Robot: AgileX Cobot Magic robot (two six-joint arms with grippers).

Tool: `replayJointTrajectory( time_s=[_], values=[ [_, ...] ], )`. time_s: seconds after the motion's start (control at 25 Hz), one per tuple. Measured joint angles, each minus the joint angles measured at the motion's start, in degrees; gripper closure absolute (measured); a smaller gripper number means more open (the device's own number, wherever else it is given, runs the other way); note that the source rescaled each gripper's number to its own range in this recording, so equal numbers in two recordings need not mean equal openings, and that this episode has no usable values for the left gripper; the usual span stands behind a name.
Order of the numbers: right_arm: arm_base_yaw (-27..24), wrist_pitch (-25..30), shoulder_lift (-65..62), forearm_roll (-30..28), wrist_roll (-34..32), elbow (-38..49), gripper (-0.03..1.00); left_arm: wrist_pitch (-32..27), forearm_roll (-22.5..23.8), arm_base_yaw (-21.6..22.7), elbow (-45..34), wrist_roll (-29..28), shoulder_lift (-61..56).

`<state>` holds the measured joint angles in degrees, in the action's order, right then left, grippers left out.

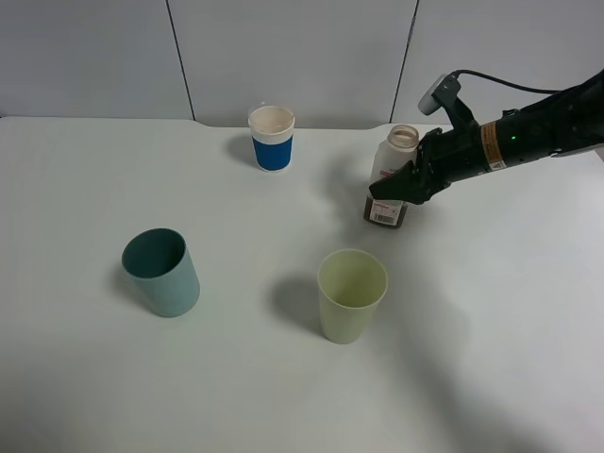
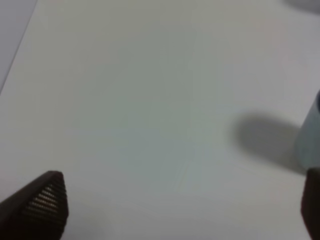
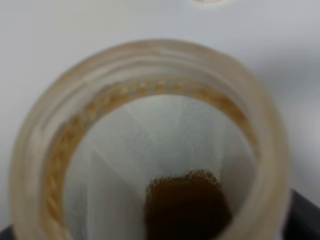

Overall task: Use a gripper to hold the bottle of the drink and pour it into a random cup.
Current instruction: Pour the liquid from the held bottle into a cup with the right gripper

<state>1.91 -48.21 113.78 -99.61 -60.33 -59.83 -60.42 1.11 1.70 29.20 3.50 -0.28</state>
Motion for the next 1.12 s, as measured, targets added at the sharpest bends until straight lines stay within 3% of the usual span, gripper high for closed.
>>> replayJointTrajectory(
  time_s=[0.44,0.64,1.12],
  values=[
    [0.0,0.0,0.0,0.0,-0.2,0.0,0.7,0.0,0.0,0.0,0.0,0.0,0.0],
    [0.0,0.23,0.0,-0.06,-0.37,0.0,0.97,0.0,0.0,0.0,0.0,0.0,0.0],
    [0.0,1.07,0.0,0.05,-0.78,0.0,0.97,0.0,0.0,0.0,0.0,0.0,0.0]
  ],
)
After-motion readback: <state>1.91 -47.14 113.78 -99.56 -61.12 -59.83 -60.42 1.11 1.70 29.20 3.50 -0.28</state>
